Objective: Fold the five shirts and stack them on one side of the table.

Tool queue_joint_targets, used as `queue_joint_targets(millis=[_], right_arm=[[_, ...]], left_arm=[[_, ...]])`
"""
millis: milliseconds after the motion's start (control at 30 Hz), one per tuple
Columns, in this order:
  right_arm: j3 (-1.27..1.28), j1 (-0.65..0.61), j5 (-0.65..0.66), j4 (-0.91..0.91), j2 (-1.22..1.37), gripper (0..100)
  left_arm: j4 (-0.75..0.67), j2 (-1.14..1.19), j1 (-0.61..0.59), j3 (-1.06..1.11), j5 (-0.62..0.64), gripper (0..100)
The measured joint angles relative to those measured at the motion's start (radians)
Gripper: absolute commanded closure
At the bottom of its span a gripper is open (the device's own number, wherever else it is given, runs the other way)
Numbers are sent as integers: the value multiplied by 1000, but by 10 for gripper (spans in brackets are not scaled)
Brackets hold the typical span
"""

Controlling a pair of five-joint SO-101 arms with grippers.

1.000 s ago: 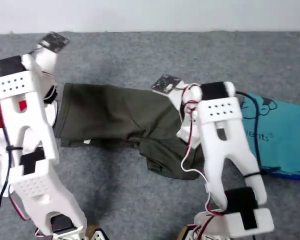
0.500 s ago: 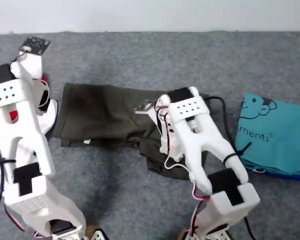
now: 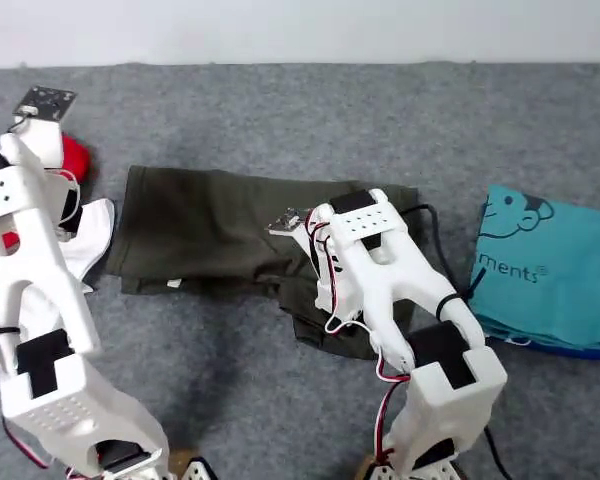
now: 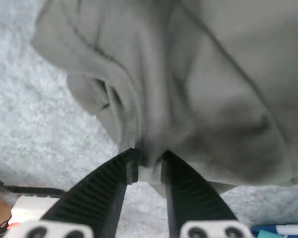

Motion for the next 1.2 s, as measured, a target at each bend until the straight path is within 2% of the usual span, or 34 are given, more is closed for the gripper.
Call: queue_joint_targets(millis=[400,567,700,933,1100,1200], right_arm=[[15,55,64,-20,0,944],[21,57,68,0,0,868],[21,58,55,15,0,866],[21,-32,17,46,0,870],[21,-35,15,35,37,969],[21,-34,40,31,71,985]], left_arm=[[-26,-2,0,72,0,985],[-28,-2,0,72,0,985],[-28,-2,0,72,0,985],[-28,-2,0,72,0,985],[-28,-2,0,72,0,985],[-28,-2,0,72,0,985]])
